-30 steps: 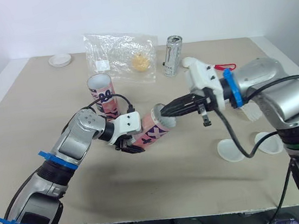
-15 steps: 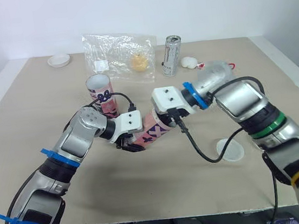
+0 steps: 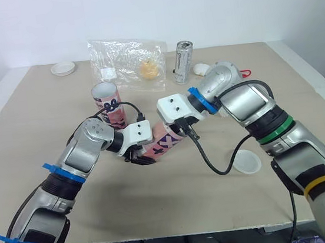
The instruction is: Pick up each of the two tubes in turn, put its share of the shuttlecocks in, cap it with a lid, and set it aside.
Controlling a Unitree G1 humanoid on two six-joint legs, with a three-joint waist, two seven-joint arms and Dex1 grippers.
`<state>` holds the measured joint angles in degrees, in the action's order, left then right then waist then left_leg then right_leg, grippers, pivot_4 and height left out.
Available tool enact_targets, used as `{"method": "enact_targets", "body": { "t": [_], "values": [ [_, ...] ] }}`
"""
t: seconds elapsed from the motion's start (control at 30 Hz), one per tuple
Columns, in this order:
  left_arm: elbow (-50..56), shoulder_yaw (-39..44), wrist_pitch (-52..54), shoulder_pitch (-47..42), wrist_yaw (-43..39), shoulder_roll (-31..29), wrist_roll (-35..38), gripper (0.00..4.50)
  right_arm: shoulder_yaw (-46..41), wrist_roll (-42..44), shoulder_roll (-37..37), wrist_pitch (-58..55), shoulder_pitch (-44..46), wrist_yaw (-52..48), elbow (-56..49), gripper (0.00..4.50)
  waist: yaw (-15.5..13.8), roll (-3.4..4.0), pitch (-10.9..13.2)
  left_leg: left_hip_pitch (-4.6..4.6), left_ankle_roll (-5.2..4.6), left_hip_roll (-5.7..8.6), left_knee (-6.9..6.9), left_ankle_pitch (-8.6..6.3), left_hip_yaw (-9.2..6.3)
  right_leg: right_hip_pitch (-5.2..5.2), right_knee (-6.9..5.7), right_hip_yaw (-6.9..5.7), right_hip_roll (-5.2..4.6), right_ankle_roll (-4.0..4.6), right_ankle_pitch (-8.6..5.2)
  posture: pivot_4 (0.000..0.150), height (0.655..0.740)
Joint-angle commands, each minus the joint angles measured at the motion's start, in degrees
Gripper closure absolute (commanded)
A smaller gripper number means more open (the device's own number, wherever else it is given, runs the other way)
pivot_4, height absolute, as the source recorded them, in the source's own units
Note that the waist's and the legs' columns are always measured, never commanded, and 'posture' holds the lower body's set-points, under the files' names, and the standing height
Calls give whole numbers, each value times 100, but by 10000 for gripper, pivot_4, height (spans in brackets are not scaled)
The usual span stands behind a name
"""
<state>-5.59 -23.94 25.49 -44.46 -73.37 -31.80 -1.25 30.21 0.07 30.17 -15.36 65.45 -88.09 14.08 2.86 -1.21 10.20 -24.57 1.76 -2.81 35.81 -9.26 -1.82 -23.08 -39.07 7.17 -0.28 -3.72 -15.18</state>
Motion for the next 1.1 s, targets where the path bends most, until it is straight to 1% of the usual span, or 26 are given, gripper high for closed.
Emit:
{"method": "enact_targets", "body": {
  "t": [0.03,0.17,0.2,0.33,0.5,0.6,0.77,0.93,1.1],
  "values": [
    [207,-83,-12,87,31,118,69,14822,-313,357,6,-397,131,-255,-208,44026,-12,0,1,-3,0,0,0,0,0,-2,0,0,0,-1,-1,1500,7400],
    [224,-44,-58,227,83,76,74,14822,-888,1011,382,-1265,169,-410,-678,44026,-46,3,2,-33,0,6,0,0,-7,-20,0,-1,-4,-30,1,1500,7400],
    [234,-29,-67,262,85,68,72,14822,-954,1161,527,-1398,148,-423,-820,44026,-50,3,2,-47,1,9,1,-1,-14,-25,3,-4,-7,-28,1,1500,7400],
    [261,9,-74,363,85,25,70,14822,-1285,1595,1091,-1819,-52,-438,-1296,44026,-65,3,3,-51,6,15,-4,-6,-18,-27,5,-9,-15,-17,-6,1500,7400],
    [282,54,-68,418,118,8,98,14822,-1881,2163,1522,-2377,-321,-128,-1576,44026,-46,3,3,-47,10,13,-6,-11,-20,-25,7,-13,-14,-31,-20,1500,7400],
    [243,165,-180,466,243,114,187,14822,-2388,2384,1765,-2568,-709,208,-1658,44026,-50,2,3,-47,10,14,-3,-11,-22,-22,7,-15,-15,-32,-20,1500,7400],
    [179,545,-498,683,642,516,472,14822,-3102,2590,2097,-2896,-1690,894,-2032,44026,-94,2,3,-52,10,17,2,-11,-19,-22,11,-12,-20,-40,-19,1500,7400],
    [264,956,-1005,1194,1232,1058,819,14822,-3707,2777,2383,-3142,-2797,1471,-2538,44026,-98,-3,8,-58,9,17,-3,-15,-16,-29,12,-9,-20,-39,-25,1500,7400],
    [280,1208,-1983,1830,1737,1687,1133,14822,-4126,2836,2602,-3262,-3696,1870,-2864,44026,-72,-2,8,-53,9,15,-11,-16,-16,-29,12,-6,-17,-32,-23,1500,7400]
  ]
}}
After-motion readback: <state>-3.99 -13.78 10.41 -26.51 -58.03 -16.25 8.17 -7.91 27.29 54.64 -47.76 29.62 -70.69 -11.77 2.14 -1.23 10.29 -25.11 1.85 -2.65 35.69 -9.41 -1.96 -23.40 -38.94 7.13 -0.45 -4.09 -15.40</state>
